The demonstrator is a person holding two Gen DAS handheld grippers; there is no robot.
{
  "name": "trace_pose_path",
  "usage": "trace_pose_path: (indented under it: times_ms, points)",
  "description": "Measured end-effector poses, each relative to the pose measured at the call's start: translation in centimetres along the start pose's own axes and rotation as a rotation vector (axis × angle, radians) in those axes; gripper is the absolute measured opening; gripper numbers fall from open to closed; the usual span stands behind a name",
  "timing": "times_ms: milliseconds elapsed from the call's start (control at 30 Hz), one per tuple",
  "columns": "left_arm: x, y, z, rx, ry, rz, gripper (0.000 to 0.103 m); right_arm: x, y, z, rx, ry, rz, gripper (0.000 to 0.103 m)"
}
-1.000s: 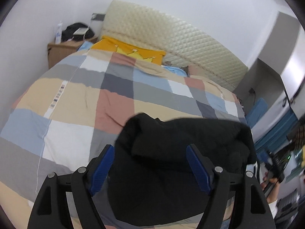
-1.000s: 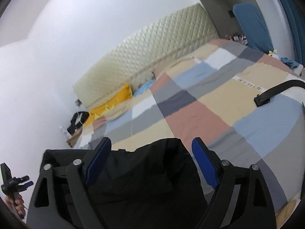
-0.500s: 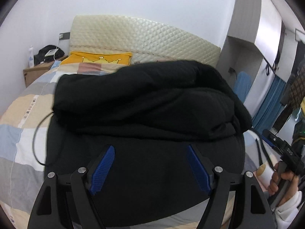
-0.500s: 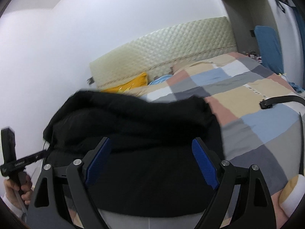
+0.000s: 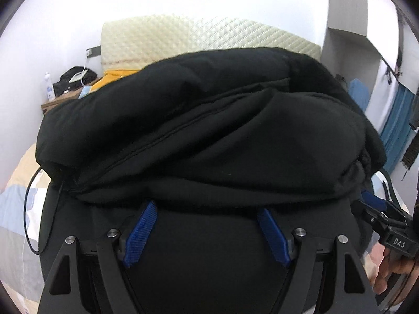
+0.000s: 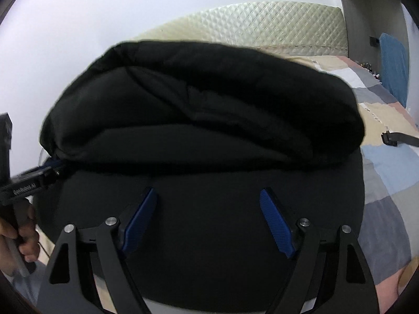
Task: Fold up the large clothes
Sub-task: 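Lower the folded hem onto the jacket and open both grippers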
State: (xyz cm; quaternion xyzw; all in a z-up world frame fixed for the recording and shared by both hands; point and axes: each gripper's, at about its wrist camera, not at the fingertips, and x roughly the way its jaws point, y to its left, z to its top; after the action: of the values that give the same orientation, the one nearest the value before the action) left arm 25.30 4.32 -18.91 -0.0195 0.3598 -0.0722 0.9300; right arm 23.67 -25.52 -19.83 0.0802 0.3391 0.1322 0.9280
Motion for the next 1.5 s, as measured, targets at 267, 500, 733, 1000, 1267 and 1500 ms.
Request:
trace_pose_path:
  times_ms: [267, 500, 733, 1000, 1267, 1500]
  points:
    - [2.0, 0.0, 2.6, -0.027, 0.019, 0.035, 0.077, 2.2, -1.7, 2.9, 0.018, 0.005, -0.034, 0.081]
    - [4.4, 0.9, 4.3, -0.043, 0.035, 0.057, 0.077, 4.2, -3.4, 4.9, 0.059, 0.012, -0.032, 0.081]
    - [6.7, 0.6, 5.9, -0.005, 0.053, 0.095, 0.077, 6.9, -3.7, 6.8, 0.050, 0.032, -0.035, 0.081]
    - [9.3, 2.0, 6.9, -0.009, 0.053, 0.103, 0.077, 11.3, -2.8, 9.1, 0.001, 0.078, -0.039, 0.081]
    - [10.0, 2.2, 5.8, -0.036, 0.028, 0.078, 0.078, 13.9, -2.4, 8.2, -0.040, 0.097, -0.050, 0.081]
    - [9.1, 1.4, 4.9, -0.014, 0.004, 0.093, 0.077, 14.1, -2.5, 7.4, -0.042, 0.095, -0.049, 0.081]
